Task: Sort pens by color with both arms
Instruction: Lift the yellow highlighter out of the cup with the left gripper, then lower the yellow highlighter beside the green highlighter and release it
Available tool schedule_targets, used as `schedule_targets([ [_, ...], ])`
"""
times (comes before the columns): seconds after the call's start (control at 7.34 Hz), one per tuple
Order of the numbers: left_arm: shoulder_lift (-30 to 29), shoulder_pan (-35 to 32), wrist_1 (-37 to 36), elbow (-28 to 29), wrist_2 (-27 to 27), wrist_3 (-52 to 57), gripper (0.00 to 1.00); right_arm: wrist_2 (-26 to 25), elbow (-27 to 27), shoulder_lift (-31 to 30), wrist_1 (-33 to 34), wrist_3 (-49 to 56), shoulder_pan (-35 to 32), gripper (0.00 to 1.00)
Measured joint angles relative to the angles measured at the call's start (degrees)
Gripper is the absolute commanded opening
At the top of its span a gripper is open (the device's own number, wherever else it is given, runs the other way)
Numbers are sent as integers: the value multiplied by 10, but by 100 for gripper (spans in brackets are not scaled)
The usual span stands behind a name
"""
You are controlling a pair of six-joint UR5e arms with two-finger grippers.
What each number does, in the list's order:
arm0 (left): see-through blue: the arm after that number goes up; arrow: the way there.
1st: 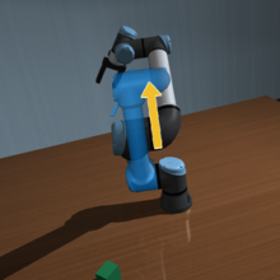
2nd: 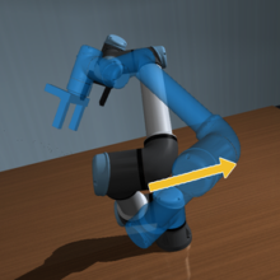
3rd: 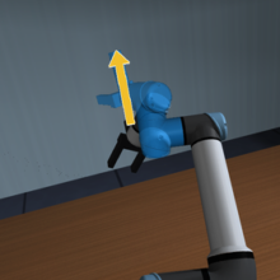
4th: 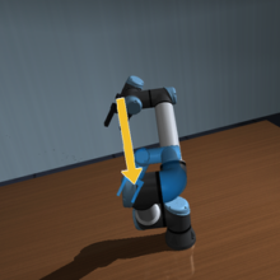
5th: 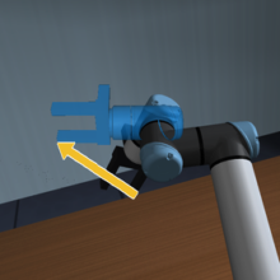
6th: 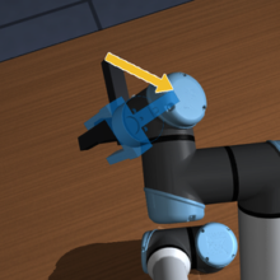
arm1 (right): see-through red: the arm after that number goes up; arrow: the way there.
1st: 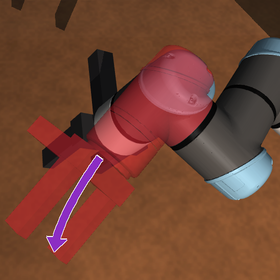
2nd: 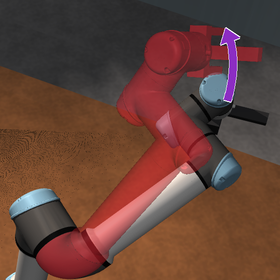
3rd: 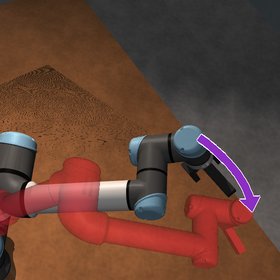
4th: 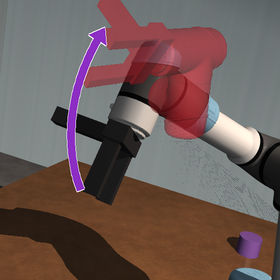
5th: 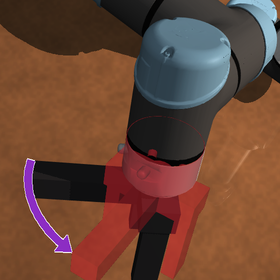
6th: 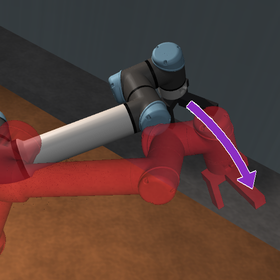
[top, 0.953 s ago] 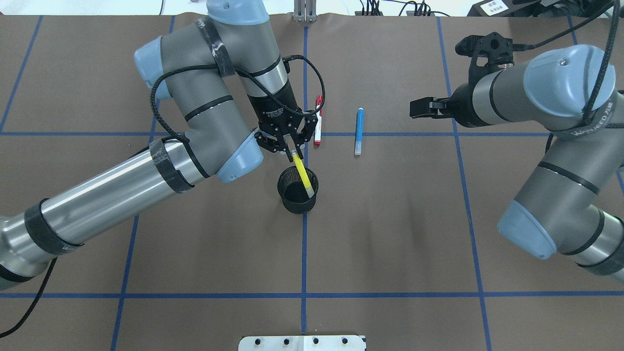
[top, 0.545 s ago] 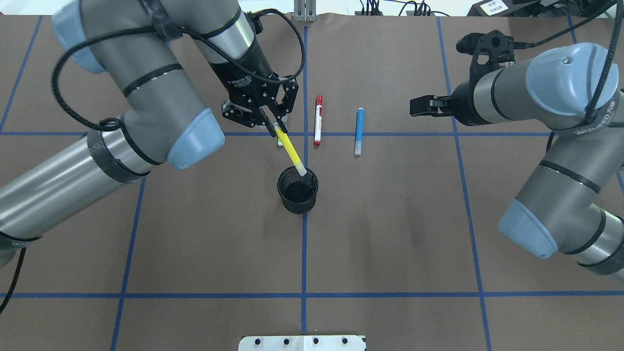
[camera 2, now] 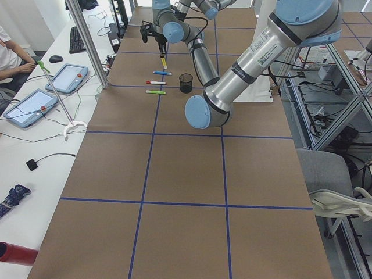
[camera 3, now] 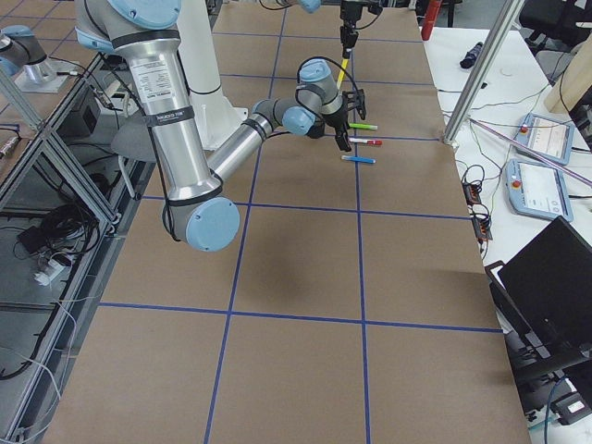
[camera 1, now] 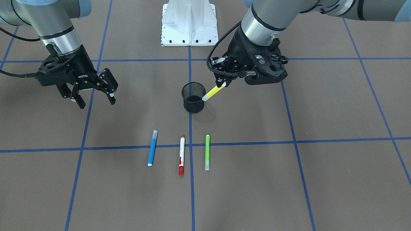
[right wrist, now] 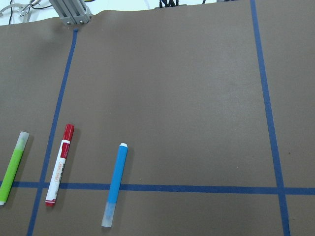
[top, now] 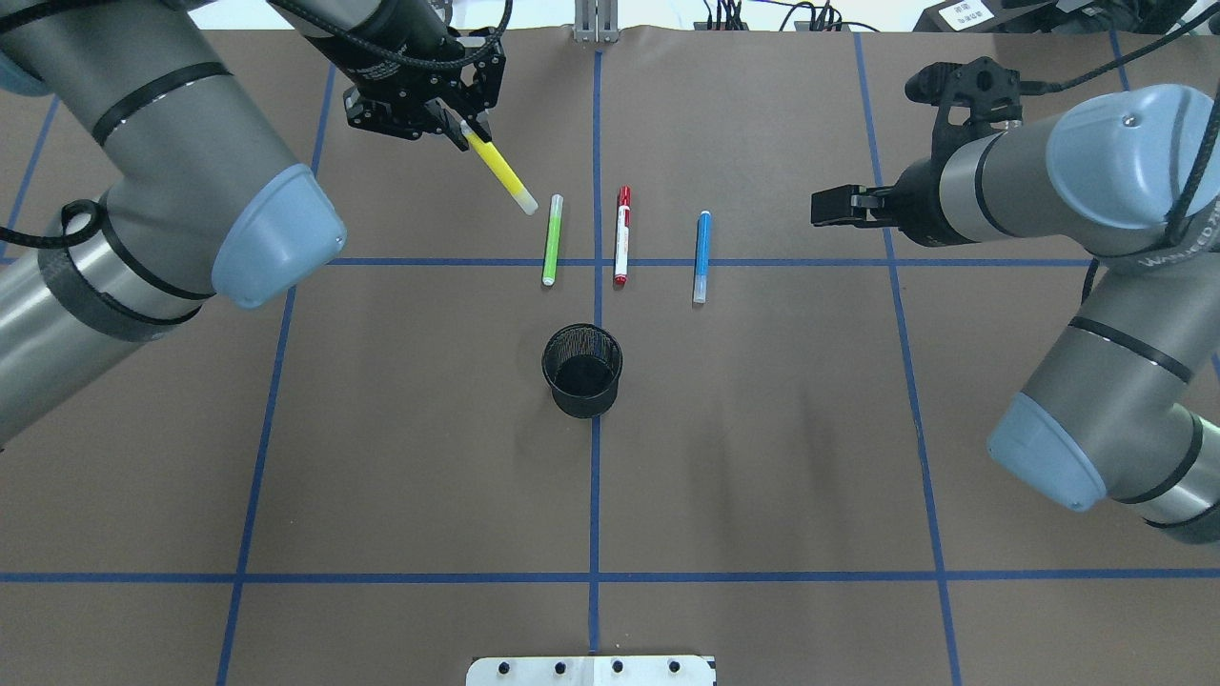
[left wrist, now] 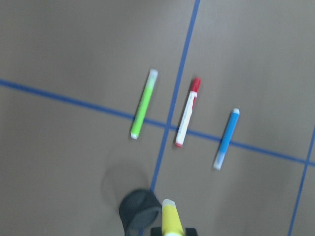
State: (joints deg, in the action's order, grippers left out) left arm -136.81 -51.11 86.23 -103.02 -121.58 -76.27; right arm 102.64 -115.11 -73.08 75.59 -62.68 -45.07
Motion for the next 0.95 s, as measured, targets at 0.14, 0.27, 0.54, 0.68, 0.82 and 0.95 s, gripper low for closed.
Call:
schedule_targets([
  [0.14, 22, 8, 52, -3, 71, -15, 0, -1, -2, -3, 0, -1, 0, 99],
  [0.27, 45, 28, 106, -1, 153, -32, 0, -3, -5, -9, 0, -3, 0, 99],
  [0.54, 69, 91, 177, 7, 350, -44, 0, -7, -10, -26, 0, -5, -2, 99],
  [0.68, 80, 115, 199, 10, 426, -46, 0, -7, -10, -32, 0, -5, -3, 99],
  [0.82, 96, 131, 215, 13, 473, -47, 0, -8, -10, -38, 0, -4, -3, 99],
  [0.95, 112, 149, 233, 19, 521, -55, 0, -8, -9, -43, 0, -3, -4, 99],
])
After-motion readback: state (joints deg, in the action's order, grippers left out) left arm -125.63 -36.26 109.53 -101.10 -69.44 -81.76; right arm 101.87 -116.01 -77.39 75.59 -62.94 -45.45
